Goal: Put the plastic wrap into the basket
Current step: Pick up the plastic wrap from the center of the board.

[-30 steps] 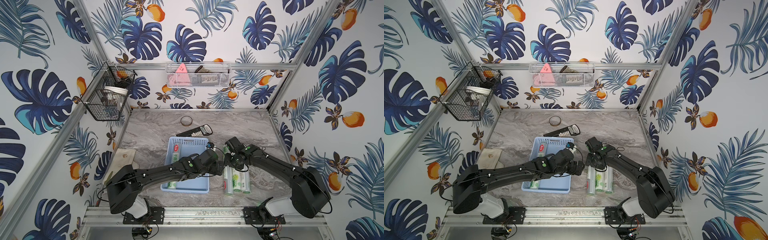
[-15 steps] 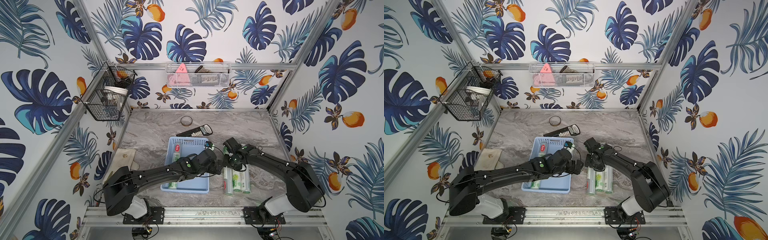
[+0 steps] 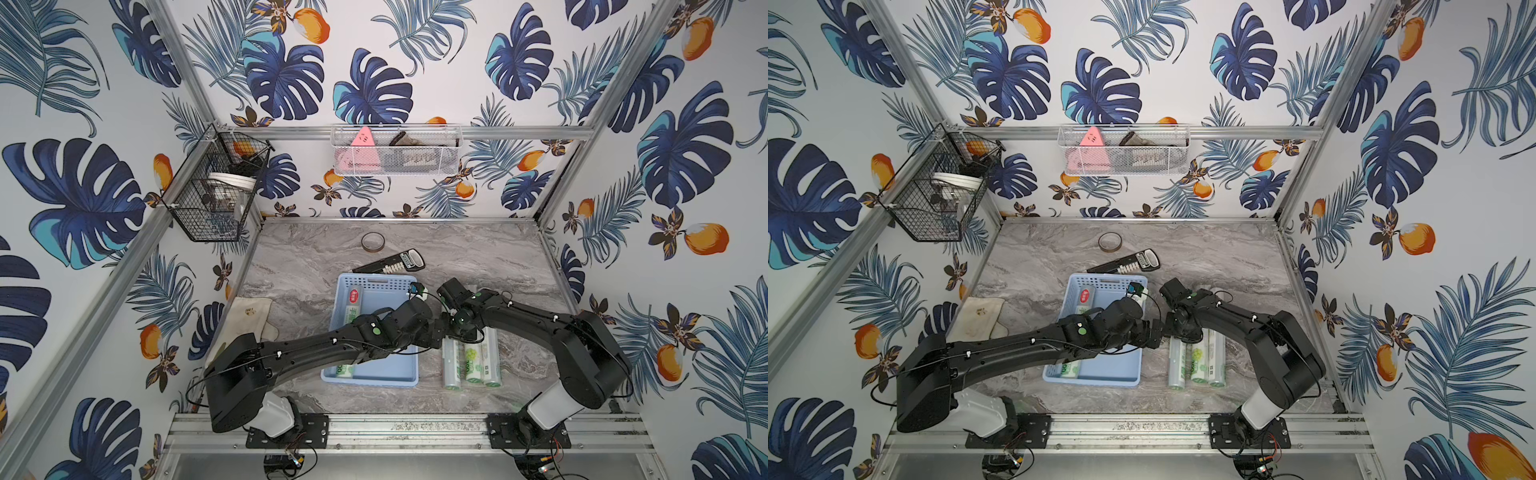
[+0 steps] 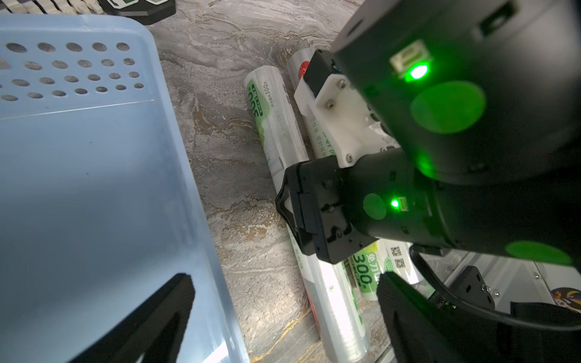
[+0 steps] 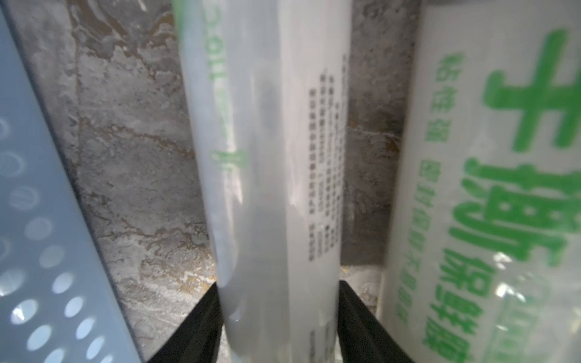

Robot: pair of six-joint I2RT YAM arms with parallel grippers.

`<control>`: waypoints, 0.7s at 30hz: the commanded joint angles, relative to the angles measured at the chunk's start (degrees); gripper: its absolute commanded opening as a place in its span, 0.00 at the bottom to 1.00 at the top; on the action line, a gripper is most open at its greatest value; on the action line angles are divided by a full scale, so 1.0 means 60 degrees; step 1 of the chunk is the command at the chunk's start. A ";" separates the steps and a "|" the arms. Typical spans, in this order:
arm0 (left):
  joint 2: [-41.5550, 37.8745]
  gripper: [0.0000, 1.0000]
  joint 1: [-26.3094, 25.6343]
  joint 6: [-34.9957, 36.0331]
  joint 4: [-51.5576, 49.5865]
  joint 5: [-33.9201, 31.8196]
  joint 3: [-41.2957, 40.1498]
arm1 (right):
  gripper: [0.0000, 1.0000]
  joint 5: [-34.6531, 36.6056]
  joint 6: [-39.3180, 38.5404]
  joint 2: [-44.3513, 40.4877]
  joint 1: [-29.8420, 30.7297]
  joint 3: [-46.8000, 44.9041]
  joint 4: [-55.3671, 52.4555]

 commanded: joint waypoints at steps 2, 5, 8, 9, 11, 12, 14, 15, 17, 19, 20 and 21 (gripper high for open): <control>-0.0058 0.99 0.0006 -0.0042 -0.0027 -0.0157 -0.0030 | 0.59 0.0124 -0.0017 0.0242 0.0106 0.0072 0.0197; -0.0084 0.99 0.0006 -0.0041 -0.0041 -0.0158 -0.0030 | 0.59 0.0091 -0.0004 0.0440 0.0125 0.0118 0.0213; -0.0113 0.99 0.0006 -0.0035 -0.0056 -0.0205 -0.0056 | 0.59 0.0114 0.0016 0.0566 0.0154 0.0138 0.0245; -0.0139 0.99 0.0006 -0.0063 -0.0047 -0.0217 -0.0082 | 0.59 0.0123 0.0036 0.0583 0.0176 0.0158 0.0231; -0.0164 0.99 0.0006 -0.0063 -0.0041 -0.0230 -0.0114 | 0.59 0.0148 0.0046 0.0621 0.0197 0.0178 0.0204; -0.0172 0.99 -0.0001 -0.0063 -0.0031 -0.0230 -0.0117 | 0.59 0.0190 0.0064 0.0598 0.0212 0.0167 0.0222; -0.0186 0.99 0.0002 -0.0061 -0.0041 -0.0261 -0.0129 | 0.57 0.0161 0.0067 0.0562 0.0212 0.0132 0.0275; -0.0182 0.99 0.0003 -0.0063 -0.0055 -0.0260 -0.0133 | 0.57 0.0158 0.0086 0.0558 0.0213 0.0130 0.0289; -0.0181 0.99 -0.0002 -0.0063 -0.0042 -0.0246 -0.0137 | 0.55 0.0181 0.0090 0.0575 0.0226 0.0130 0.0265; -0.0199 0.99 0.0003 -0.0071 -0.0028 -0.0242 -0.0157 | 0.53 0.0238 0.0130 0.0553 0.0227 0.0116 0.0260; -0.0205 0.99 0.0006 -0.0088 -0.0027 -0.0245 -0.0173 | 0.52 0.0257 0.0136 0.0509 0.0227 0.0102 0.0245; -0.0216 0.99 -0.0001 -0.0090 -0.0027 -0.0259 -0.0188 | 0.49 0.0305 0.0163 0.0453 0.0249 0.0116 0.0225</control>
